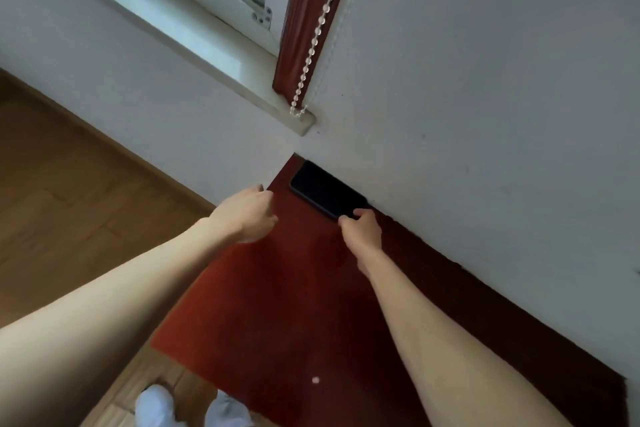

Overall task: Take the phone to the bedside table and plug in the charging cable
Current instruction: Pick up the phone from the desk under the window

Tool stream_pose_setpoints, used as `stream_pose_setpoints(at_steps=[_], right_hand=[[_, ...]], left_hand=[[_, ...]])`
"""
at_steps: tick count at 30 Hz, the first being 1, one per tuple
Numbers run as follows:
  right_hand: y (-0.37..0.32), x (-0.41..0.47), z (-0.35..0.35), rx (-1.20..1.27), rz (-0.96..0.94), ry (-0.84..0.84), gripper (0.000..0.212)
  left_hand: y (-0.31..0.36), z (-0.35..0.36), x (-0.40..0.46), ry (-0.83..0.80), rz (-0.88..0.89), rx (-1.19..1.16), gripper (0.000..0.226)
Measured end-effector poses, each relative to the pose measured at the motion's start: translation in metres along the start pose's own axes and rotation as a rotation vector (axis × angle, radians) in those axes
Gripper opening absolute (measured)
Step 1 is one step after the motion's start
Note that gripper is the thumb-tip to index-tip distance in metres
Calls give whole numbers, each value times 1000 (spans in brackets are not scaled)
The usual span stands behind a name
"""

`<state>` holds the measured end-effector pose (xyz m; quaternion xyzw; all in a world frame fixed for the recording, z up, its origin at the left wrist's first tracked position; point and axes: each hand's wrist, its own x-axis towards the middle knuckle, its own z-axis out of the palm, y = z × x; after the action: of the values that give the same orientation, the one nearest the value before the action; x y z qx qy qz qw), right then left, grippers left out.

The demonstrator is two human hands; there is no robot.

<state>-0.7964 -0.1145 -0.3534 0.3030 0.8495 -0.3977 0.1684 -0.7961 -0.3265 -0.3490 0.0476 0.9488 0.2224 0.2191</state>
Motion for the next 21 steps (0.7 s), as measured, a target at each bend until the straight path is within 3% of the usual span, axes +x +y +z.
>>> stream_pose_setpoints(at_steps=[3,8,13,21], right_hand=[[0,10,10,147,24,63,62],[7,21,22,-165,-124,99,90],[15,20,31,-259,-145,31,118],[-3,20,42,-694,-202,23,120]], left_hand=[[3,1,10,29,-10,-59,25],[-6,10,-5,55,24,-89,23],[-22,13,-14,48,15,-53,23],[-23,10,-17,31,7,-23,26]])
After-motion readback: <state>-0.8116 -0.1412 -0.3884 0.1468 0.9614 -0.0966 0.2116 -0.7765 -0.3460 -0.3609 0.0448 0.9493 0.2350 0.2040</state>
